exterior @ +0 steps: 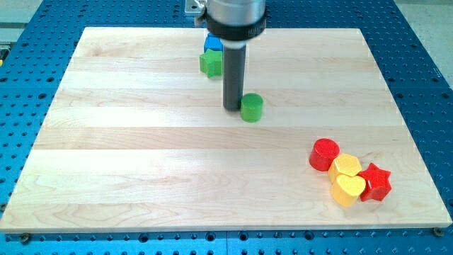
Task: Push the green circle left to the red circle
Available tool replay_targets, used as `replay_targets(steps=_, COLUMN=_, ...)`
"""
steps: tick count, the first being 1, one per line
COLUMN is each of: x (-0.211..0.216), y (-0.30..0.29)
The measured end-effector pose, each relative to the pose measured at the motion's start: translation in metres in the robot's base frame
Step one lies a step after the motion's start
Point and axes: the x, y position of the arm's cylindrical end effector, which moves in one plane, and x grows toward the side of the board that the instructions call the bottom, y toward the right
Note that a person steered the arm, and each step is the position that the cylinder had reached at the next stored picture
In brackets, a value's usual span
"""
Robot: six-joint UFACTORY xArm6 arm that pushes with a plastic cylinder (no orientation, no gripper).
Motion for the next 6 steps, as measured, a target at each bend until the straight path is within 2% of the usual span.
replay_targets(steps=1, x=0.042, y=0.034)
replay_targets(steps=2, x=0.033, y=0.002)
replay_targets(steps=4, x=-0.014, y=0.033)
replay_targets(steps=6, x=0.035, y=0.121)
